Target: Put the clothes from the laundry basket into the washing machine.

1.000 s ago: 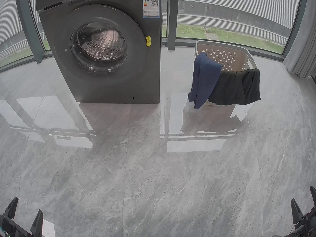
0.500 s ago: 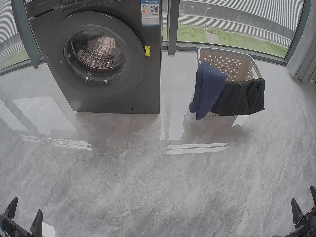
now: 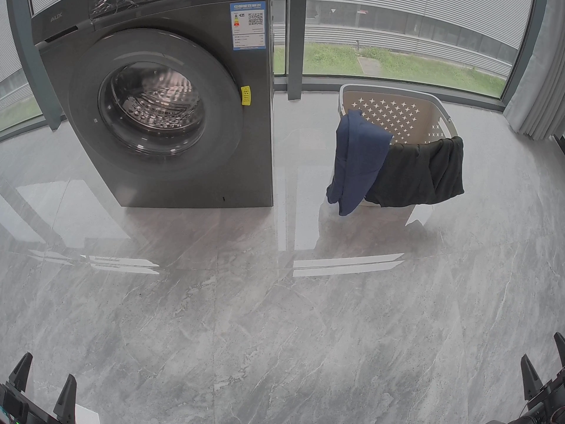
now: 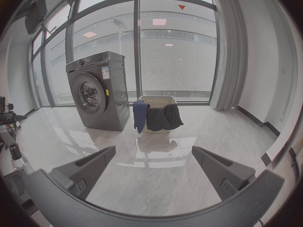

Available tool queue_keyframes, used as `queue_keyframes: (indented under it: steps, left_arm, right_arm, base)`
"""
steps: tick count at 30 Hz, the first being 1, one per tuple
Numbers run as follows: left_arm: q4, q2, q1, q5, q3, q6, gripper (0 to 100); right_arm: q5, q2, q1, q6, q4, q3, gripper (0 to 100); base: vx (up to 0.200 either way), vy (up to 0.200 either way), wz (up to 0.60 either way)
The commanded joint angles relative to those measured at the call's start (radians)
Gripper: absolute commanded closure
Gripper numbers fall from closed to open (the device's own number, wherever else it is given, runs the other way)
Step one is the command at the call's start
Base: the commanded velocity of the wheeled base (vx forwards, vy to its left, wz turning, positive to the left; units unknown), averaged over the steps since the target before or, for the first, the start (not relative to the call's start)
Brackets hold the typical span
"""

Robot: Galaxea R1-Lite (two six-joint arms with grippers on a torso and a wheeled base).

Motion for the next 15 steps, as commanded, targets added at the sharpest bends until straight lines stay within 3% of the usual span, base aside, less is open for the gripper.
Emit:
queue_keyframes:
  steps: [1,13,15]
  left_arm:
    - [0.000,-0.008,0.000,0.000,0.015,-0.002,0]
    - [0.000,-0.008,-0.002,0.000,0.015,0.007,0]
    - [0.000,-0.010,-0.002,0.000,0.015,0.009,0]
  right_arm:
    - [0.000,-0.001,-0.001,0.000,-0.001,0.016,0]
    - [0.000,-0.001,0.000,-0.002,-0.001,0.016,0]
    - [0.000,-0.001,0.000,-0.002,-0.001,0.016,0]
  base:
    - [0.200,0.000,0.00]
    - [0.200,0.000,0.00]
    - [0.000,0.000,0.00]
